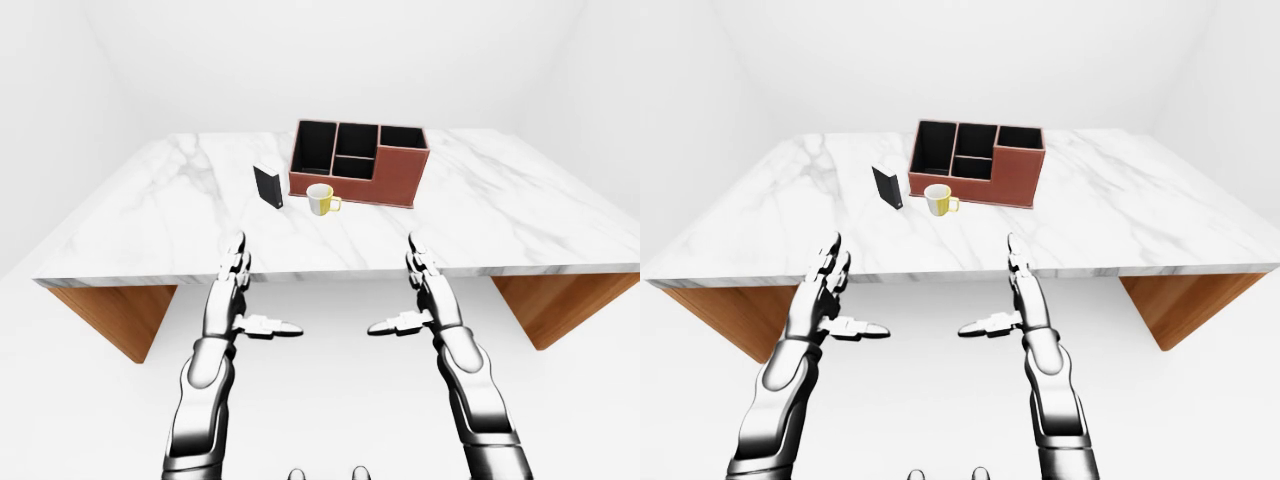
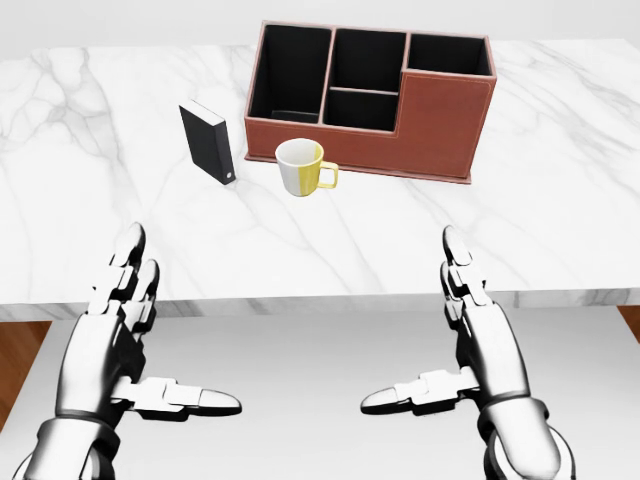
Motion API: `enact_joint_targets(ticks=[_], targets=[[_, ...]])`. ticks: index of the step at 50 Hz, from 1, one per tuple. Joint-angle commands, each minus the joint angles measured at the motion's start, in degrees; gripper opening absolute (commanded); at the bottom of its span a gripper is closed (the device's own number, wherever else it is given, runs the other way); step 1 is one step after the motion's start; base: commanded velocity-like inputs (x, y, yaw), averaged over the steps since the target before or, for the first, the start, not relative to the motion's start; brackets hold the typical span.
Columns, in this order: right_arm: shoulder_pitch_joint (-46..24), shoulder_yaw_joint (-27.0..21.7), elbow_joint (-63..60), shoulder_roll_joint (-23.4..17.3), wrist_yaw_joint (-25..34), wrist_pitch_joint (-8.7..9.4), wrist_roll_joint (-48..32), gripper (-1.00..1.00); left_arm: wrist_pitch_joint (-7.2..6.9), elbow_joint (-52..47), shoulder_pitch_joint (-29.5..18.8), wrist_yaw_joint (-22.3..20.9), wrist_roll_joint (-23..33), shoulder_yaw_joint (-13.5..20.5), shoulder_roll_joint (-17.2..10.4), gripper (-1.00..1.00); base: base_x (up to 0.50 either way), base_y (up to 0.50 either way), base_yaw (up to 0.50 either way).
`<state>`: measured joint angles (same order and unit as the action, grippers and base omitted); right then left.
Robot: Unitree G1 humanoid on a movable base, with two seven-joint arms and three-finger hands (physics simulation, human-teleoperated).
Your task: Pick up the book and place it in the caddy.
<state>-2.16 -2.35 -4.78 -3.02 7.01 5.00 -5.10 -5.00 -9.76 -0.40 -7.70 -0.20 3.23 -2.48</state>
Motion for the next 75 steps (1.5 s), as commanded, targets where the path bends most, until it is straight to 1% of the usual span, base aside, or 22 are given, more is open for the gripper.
enact_joint_targets(ticks=[1,2,3,5,6,15,18,19,20,21,23,24,33,43,50,55,56,59,60,61,64,75], targets=[[-3.8,0.3,1.5,-1.1,0.2,0.0,-7.0,1.0,0.0,-2.0,-0.9,-1.2,0.5,1.4,-0.6,1.0,0.0,0.0,0.0],[-3.7,0.1,1.7,-1.0,0.2,-0.44,-7.0,1.0,0.0,-2.0,-0.8,-1.1,0.5,1.5,-0.6,1.0,0.0,0.0,0.0],[-3.8,-0.4,1.1,-0.8,0.8,0.0,-6.0,1.0,0.0,-2.0,-0.9,-1.0,0.5,1.6,-0.6,1.0,0.0,0.0,0.0],[-3.1,-0.1,0.2,-1.0,2.0,0.0,-6.0,1.0,0.0,-2.0,-1.0,-0.9,0.3,1.8,-0.6,1.0,0.0,0.0,0.0],[-2.5,0.2,-0.3,-1.3,4.3,0.0,-5.2,1.0,0.0,-2.1,-1.0,-0.7,0.4,1.8,-0.6,1.0,0.0,0.0,0.0],[-1.0,-0.1,-2.9,-1.1,6.4,-0.01,-5.7,1.0,0.0,-5.8,0.0,-0.6,0.8,1.9,-0.6,1.0,0.09,0.0,0.28],[-0.4,0.0,-3.4,-0.7,6.6,-0.78,-5.6,1.0,0.0,-5.7,0.3,-0.6,1.1,1.8,-0.5,1.0,0.33,0.02,0.45],[-0.6,-0.1,-3.4,-0.6,6.0,-0.25,-6.1,1.0,0.0,-5.7,0.3,-0.6,1.2,1.8,-0.5,1.0,0.3,0.03,0.17],[-0.3,0.2,-3.4,-0.7,6.4,-0.6,-6.2,1.0,0.0,-5.6,0.4,-0.5,1.4,1.8,-0.5,1.0,0.0,0.0,0.0],[-0.1,0.3,-3.8,-0.5,5.7,0.0,-7.0,1.0,0.0,-5.8,0.6,-0.5,1.4,1.8,-0.4,1.0,0.0,0.0,0.0],[0.3,0.9,-4.2,-0.8,4.4,-0.57,-10.1,1.0,0.0,-6.2,0.7,-0.6,1.4,1.9,-0.4,1.0,0.0,0.0,0.0],[0.7,0.8,-5.5,-0.4,5.0,0.0,-9.6,1.0,0.0,-6.5,0.7,-0.6,1.5,1.9,-0.4,1.0,0.0,0.0,0.0],[0.7,0.7,-9.7,-0.2,4.3,0.0,-12.1,1.0,0.0,-7.7,0.0,-1.6,2.3,2.2,-1.0,1.0,0.0,0.0,0.0],[-2.2,0.7,-12.4,-0.6,5.3,0.0,-13.6,1.0,0.0,-5.9,-2.9,-6.1,2.0,3.2,-2.6,1.0,0.0,0.0,0.0],[-5.0,1.0,-11.8,-1.4,6.4,0.0,-15.9,1.0,0.0,-6.1,-5.3,-10.5,1.0,3.8,-4.0,1.0,0.0,0.0,0.0],[-8.2,0.6,-10.0,-2.4,7.5,0.0,-17.8,1.0,0.0,-6.5,-8.5,-12.3,0.5,4.6,-5.3,1.0,0.0,0.0,0.0],[-9.6,0.3,-9.1,-2.9,7.9,0.0,-18.2,1.0,0.0,-6.6,-9.9,-12.7,1.6,4.5,-6.3,1.0,0.0,0.0,0.0],[-12.5,-0.5,-6.3,-3.4,8.9,0.0,-18.1,1.0,0.0,-6.4,-11.7,-13.3,1.6,5.1,-6.7,1.0,0.0,0.0,0.0],[-13.1,-0.5,-5.3,-3.8,8.9,0.0,-18.5,1.0,0.0,-5.8,-13.9,-13.8,1.2,5.7,-7.5,1.0,0.0,0.0,0.0],[-13.1,-0.5,-5.2,-3.8,8.9,0.0,-18.5,1.0,0.0,-5.8,-14.0,-13.9,1.2,5.7,-7.6,1.0,0.0,0.0,0.0],[-16.4,-0.7,-2.0,-4.8,9.9,0.0,-19.7,1.0,0.0,-3.8,-18.1,-15.4,2.3,5.5,-9.9,1.0,0.0,0.0,0.0],[-24.5,-0.9,0.3,-7.2,14.5,0.0,-22.4,1.0,0.0,-0.9,-29.5,-19.7,0.8,6.6,-14.4,1.0,0.0,0.0,0.0]])
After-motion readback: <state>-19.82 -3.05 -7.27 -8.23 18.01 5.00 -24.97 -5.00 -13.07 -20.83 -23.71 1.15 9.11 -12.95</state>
